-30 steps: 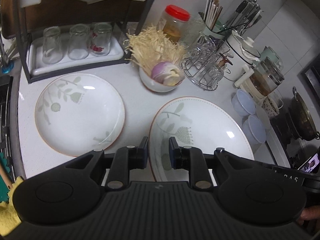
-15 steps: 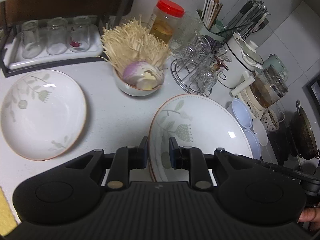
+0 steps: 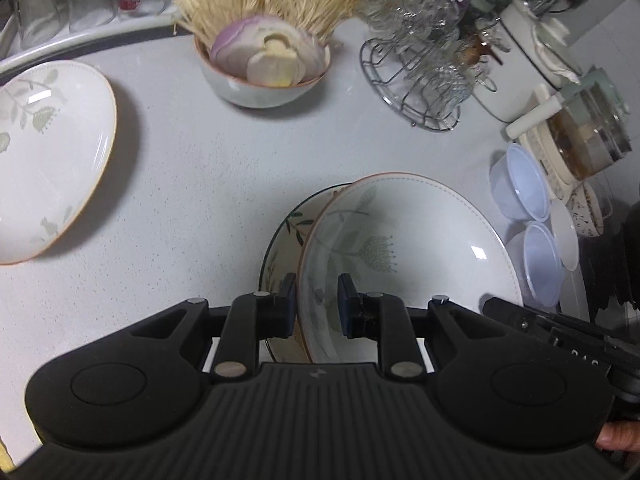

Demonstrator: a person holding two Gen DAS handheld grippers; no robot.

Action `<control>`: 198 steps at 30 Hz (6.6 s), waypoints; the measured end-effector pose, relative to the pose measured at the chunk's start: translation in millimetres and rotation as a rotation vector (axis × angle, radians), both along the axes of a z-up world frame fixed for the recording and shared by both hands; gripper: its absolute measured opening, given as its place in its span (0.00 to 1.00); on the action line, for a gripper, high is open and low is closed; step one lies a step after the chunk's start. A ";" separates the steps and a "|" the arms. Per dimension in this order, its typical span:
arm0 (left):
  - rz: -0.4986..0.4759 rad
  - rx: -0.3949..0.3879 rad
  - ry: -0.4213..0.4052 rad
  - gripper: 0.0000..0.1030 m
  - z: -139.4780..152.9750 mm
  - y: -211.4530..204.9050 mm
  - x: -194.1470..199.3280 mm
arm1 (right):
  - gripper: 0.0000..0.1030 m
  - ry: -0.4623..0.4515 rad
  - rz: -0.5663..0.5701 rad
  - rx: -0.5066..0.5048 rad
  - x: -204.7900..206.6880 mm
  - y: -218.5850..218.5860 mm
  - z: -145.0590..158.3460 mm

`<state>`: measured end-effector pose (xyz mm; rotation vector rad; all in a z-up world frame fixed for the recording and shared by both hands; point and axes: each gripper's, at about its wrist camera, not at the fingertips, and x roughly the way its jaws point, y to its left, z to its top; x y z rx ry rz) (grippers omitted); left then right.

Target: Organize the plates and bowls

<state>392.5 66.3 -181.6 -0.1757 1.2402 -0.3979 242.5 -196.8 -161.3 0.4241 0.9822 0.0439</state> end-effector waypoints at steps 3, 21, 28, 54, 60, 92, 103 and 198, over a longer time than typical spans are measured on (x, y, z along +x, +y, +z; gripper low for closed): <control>0.003 0.041 0.010 0.23 -4.5 -6.4 4.5 | 0.17 -0.006 0.006 0.008 2.4 -1.7 -5.4; -0.041 0.106 0.086 0.23 -14.6 -25.7 9.2 | 0.17 -0.034 0.026 -0.085 9.0 -5.0 -17.4; -0.004 0.082 0.106 0.23 -18.1 -17.2 12.1 | 0.17 -0.036 0.031 -0.082 6.0 -2.1 -20.0; -0.008 -0.022 0.026 0.36 19.4 27.4 -9.5 | 0.18 -0.038 0.021 -0.109 9.2 16.2 -16.9; -0.063 -0.038 -0.102 0.36 63.2 28.4 -17.4 | 0.18 -0.119 0.000 -0.161 0.0 22.0 19.0; 0.031 -0.076 -0.510 0.36 193.4 120.0 -98.9 | 0.18 -0.451 0.027 -0.090 -67.8 119.1 156.3; 0.064 -0.125 -0.428 0.36 163.2 173.4 -119.7 | 0.18 -0.416 0.025 -0.096 -86.8 164.9 145.8; 0.427 -0.072 -0.153 0.35 -25.1 287.2 9.0 | 0.14 -0.081 0.366 -0.019 143.5 252.0 -24.0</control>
